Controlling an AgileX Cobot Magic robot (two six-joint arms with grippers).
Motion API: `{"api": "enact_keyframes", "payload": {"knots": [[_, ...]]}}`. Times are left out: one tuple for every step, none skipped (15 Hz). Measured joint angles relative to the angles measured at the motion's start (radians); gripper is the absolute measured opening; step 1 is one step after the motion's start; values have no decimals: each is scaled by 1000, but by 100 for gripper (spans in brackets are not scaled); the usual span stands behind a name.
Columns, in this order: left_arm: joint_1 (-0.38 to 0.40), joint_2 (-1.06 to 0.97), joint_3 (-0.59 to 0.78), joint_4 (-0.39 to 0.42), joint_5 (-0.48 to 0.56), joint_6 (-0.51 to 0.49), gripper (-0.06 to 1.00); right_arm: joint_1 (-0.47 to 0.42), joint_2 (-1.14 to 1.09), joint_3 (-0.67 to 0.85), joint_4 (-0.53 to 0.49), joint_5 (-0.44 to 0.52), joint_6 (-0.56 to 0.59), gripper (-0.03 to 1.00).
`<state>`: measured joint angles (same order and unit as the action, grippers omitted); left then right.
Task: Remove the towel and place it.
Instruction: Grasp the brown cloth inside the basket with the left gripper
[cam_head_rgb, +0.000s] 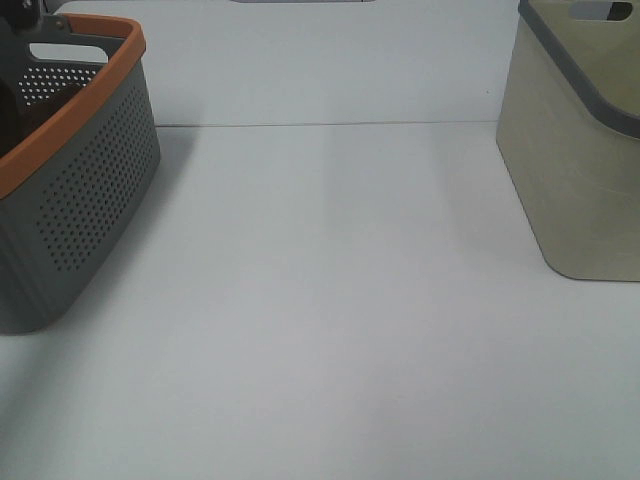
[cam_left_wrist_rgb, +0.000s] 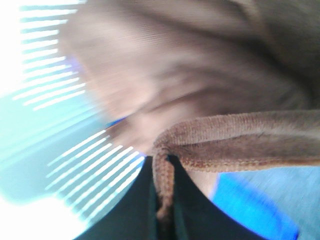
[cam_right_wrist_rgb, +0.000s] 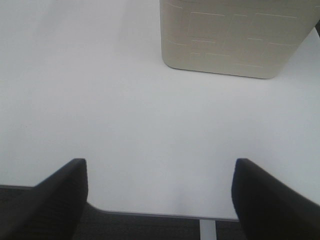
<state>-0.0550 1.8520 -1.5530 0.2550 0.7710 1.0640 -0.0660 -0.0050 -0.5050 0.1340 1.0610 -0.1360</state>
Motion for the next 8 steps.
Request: {"api": "enact_keyframes", "payload": {"knots": [[0,-59,0,3,1,-21,1,0,0,0,0,0,0,78],[0,-118,0,4,1,-39,1,0,0,0,0,0,0,78],[0,-180,0,4,1,-43,1,0,0,0,0,0,0,78],[0,-234,0,0,1,-44,1,0,0,0,0,0,0,78],[0,-254,0,-5,1,-44,1,0,0,0,0,0,0,78],[0,-293,0,-12,1,-45,1,0,0,0,0,0,0,78],[0,-328,0,-21,1,-45,1,0,0,0,0,0,0,78],[0,-358,0,-36,1,-46,1,0,0,0,0,0,0,78]]}}
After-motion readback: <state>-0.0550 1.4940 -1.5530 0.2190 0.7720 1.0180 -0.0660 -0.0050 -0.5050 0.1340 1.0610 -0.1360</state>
